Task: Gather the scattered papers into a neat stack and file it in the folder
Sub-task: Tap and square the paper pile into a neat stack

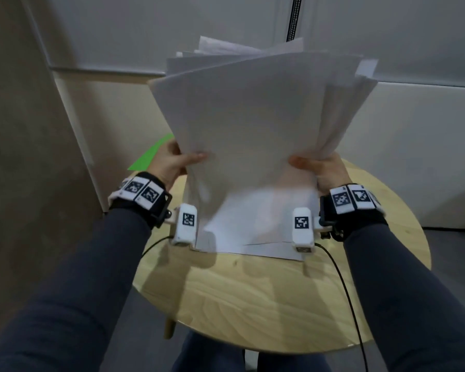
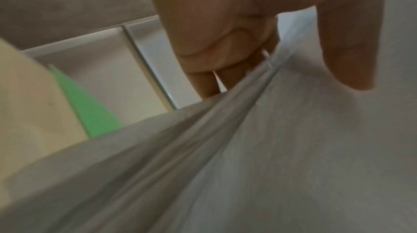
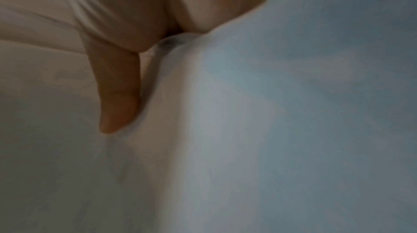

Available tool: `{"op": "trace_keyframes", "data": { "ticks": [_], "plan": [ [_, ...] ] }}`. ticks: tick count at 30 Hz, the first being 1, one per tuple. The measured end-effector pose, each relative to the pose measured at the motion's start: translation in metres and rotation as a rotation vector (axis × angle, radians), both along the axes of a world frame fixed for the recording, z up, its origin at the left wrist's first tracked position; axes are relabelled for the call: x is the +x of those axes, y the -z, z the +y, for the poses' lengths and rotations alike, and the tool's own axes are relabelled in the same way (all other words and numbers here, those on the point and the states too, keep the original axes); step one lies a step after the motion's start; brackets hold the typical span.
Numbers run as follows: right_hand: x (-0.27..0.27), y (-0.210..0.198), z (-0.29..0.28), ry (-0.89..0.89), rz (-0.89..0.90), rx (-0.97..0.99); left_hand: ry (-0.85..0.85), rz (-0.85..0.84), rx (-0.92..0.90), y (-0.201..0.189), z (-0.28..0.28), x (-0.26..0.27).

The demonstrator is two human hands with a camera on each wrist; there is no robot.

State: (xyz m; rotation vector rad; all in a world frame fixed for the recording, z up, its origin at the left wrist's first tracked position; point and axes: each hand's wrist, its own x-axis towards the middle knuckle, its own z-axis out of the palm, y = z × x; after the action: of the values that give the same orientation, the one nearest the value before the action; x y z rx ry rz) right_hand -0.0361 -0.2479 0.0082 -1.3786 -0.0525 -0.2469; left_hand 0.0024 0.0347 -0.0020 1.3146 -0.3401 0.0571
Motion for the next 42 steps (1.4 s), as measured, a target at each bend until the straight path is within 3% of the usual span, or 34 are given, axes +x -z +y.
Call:
{"op": "trace_keyframes", "data": {
  "ticks": [6,9,12,16,18,23,27,30,35,39,42],
  "plan": [
    [0.006,-0.006,0.012,0.018,-0.115,-0.042,-0.082,0.004,-0.028,-0.008,-0.010,-0.001],
    [0.004,-0.010,0.009,-0.005,0.002,-0.119,-0.240,-0.011,-0.041,-0.008,-0.012,-0.003],
    [-0.002,-0.009,0.002,-0.058,0.122,-0.351,-0.300,-0.066,-0.047,-0.016,-0.011,-0.004],
    [-0.006,-0.010,0.014,0.255,-0.062,-0.586,-0.340,-0.189,-0.037,-0.037,-0.018,-0.006],
    [-0.006,-0.012,0.018,0.368,-0.123,-0.540,-0.348,-0.242,-0.030,-0.047,-0.021,-0.005],
    [-0.009,-0.014,0.011,0.194,-0.013,-0.359,-0.288,-0.193,-0.030,-0.036,-0.013,-0.001],
    [-0.004,-0.022,0.012,0.240,0.005,-0.205,-0.181,-0.162,0.037,-0.027,-0.014,-0.006],
    [0.005,-0.035,0.016,0.277,-0.042,-0.144,-0.204,-0.157,0.092,-0.040,-0.014,-0.002],
    [0.011,-0.026,0.009,0.250,-0.172,-0.235,-0.288,-0.110,0.064,-0.037,-0.018,0.007],
    [0.009,-0.009,-0.003,0.104,-0.048,-0.429,-0.254,-0.076,0.117,-0.016,-0.016,0.011],
    [0.009,-0.019,0.004,0.142,-0.091,-0.358,-0.253,-0.044,0.081,-0.004,-0.018,0.015]
  ]
}}
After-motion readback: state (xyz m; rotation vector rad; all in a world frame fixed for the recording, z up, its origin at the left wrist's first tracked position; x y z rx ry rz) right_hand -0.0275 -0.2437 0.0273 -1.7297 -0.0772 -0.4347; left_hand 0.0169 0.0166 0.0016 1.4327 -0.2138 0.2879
